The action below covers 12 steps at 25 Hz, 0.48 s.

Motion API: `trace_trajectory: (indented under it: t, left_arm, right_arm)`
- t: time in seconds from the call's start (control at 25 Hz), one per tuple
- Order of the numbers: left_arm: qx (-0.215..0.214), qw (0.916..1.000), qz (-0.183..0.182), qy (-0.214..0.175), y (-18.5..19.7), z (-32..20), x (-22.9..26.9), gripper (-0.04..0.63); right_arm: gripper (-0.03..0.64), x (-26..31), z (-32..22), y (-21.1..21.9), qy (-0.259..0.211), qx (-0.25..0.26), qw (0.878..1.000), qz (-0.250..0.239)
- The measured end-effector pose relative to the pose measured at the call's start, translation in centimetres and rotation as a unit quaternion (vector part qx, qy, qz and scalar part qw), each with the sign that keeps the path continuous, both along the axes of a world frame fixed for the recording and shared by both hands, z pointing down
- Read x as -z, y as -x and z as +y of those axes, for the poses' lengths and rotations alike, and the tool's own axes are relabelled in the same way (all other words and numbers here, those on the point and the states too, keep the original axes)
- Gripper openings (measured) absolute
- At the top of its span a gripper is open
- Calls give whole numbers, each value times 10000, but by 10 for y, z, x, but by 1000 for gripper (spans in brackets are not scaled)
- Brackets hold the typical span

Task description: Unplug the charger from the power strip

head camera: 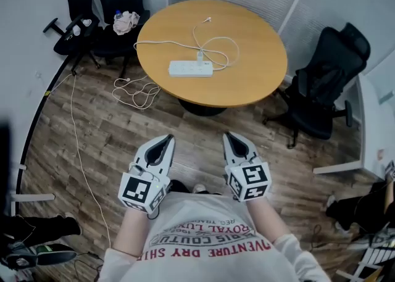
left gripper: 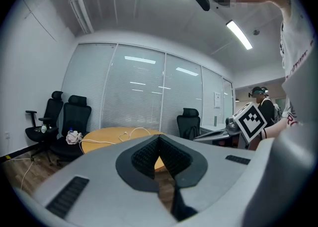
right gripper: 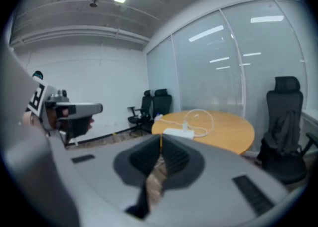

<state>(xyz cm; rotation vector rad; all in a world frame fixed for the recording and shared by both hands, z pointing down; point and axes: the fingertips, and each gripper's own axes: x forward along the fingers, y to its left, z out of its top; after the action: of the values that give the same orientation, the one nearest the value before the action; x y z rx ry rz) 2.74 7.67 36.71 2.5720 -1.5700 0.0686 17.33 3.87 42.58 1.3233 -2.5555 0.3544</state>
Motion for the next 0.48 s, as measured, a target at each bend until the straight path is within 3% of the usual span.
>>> trace_trajectory:
  t: [0.48]
  left_arm:
    - [-45, 9994, 72, 323, 11, -107, -30, 34]
  right_arm:
    - [29, -25, -92, -10, 286, -292, 9992, 20]
